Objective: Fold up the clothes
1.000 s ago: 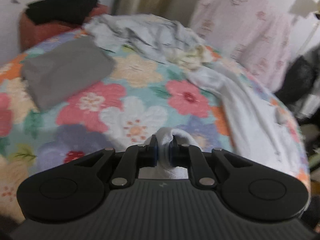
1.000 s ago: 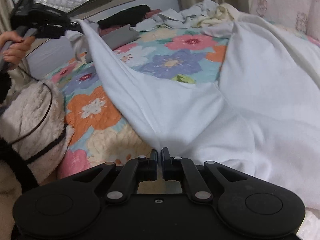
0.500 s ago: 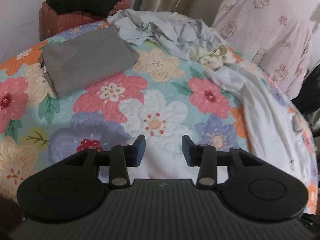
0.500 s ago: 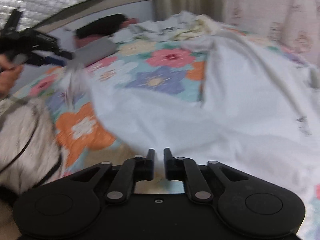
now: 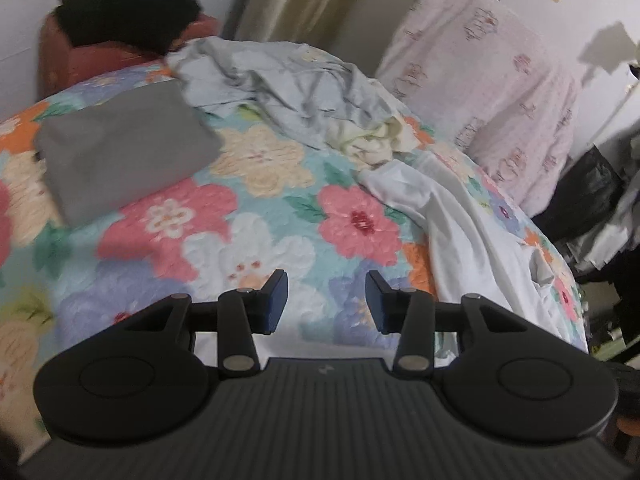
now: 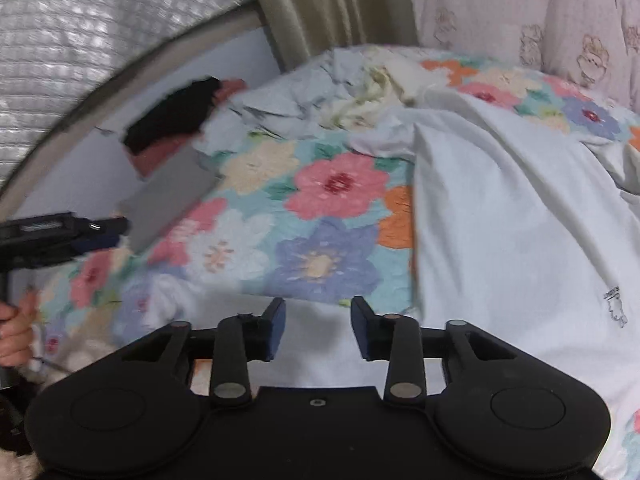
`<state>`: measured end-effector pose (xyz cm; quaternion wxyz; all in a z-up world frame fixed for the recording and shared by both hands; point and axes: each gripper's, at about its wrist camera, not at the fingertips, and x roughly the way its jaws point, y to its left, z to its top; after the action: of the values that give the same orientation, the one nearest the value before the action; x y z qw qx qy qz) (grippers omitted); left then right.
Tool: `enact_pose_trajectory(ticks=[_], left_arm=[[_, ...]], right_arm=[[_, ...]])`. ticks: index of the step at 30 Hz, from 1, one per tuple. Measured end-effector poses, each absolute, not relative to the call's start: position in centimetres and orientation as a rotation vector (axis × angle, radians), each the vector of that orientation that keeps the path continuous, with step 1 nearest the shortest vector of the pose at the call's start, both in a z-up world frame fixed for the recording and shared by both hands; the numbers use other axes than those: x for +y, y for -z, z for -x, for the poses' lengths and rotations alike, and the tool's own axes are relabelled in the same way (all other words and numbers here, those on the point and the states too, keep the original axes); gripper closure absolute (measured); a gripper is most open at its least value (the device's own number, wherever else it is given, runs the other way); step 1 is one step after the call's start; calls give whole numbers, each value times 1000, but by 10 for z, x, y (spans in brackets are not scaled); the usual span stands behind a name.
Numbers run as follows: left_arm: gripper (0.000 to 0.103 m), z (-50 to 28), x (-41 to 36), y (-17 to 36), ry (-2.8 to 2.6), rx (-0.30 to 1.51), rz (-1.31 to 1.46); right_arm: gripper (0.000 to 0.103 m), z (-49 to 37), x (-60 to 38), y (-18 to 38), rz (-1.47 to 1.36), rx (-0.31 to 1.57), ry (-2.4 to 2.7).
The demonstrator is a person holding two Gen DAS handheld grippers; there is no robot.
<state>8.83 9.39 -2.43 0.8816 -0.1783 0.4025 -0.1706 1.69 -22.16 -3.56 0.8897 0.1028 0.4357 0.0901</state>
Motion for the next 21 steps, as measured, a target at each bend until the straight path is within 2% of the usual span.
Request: enact_pose_trajectory(ticks=[9, 12, 14, 15, 16, 21], left_arm=[[62, -175, 16, 67, 451, 839, 325], [62, -208, -17, 88, 493, 888, 287], [62, -232, -36, 103, 510, 924, 264], [62, -243, -46, 110, 518, 942, 253], [62, -254, -52, 115, 528, 949, 254], [62, -302, -78, 135, 570, 966, 309]], right_arm=[[56, -94, -217, 94, 101, 993, -92], [56, -124, -220, 119, 172, 1003, -76], [59, -143, -224, 139, 203, 1030, -57], [74, -149, -226, 146, 232, 1025, -44], [99, -152, -229, 151, 260, 1006, -30], [100, -141, -289, 135, -3, 890, -53]])
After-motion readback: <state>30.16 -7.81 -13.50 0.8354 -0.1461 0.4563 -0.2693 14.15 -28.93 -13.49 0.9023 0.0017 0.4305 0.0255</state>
